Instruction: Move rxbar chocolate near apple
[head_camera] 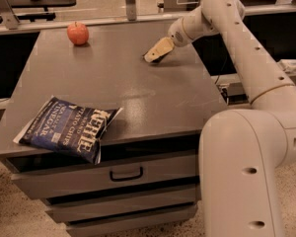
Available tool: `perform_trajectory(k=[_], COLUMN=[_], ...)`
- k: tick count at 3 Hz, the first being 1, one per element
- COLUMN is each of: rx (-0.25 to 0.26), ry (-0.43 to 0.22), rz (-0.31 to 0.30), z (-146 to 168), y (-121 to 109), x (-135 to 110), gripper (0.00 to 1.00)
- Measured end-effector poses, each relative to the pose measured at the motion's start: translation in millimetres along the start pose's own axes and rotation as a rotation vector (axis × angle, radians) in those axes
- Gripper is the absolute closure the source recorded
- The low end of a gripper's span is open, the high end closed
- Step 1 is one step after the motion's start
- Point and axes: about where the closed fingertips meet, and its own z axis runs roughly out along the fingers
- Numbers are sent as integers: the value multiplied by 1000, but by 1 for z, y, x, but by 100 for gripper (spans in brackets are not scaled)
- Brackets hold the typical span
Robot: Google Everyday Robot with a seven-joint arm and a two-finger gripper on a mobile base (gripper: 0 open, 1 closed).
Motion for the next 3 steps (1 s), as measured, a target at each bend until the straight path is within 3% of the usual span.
perform_trajectory(k=[1, 2, 3], rx=[1, -5, -4], ry=[28, 34, 34], rz=[-9, -24, -32], z=[6, 9, 8], y=[0, 4, 5], x=[4, 0, -3], gripper=[15, 46, 68])
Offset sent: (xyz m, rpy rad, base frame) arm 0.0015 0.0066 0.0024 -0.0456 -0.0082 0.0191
